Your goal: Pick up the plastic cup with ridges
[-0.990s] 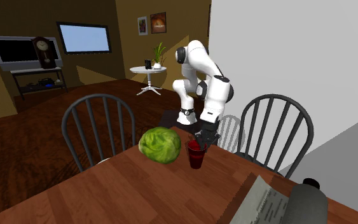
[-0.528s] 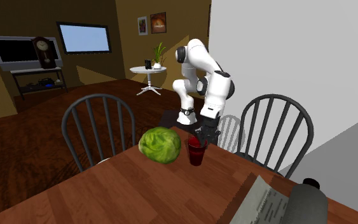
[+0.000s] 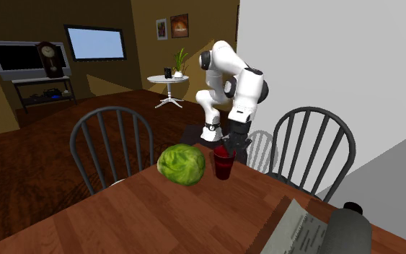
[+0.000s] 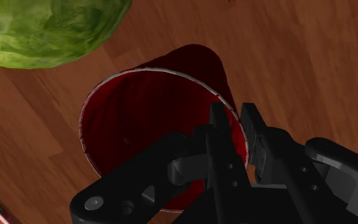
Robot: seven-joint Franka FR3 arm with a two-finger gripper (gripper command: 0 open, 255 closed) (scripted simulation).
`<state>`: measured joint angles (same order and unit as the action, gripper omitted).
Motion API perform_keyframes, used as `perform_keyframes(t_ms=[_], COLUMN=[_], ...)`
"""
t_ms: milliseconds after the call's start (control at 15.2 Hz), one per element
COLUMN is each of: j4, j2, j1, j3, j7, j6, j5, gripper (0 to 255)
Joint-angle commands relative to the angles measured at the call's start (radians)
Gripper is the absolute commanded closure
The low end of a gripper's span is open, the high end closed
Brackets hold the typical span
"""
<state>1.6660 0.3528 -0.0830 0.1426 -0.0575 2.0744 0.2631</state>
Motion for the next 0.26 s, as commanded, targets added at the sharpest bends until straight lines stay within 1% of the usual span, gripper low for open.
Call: perform_keyframes(t_ms=[0,198], j4=[-0.014,-0.023], j2=[-0.01,-0.014], j1=[0.002,0.002], j3=[0.001,0.001], j7=[-0.008,-0.012], j6=[-0.022,-0.036], j5=[-0.005,-0.007], gripper=[255,255])
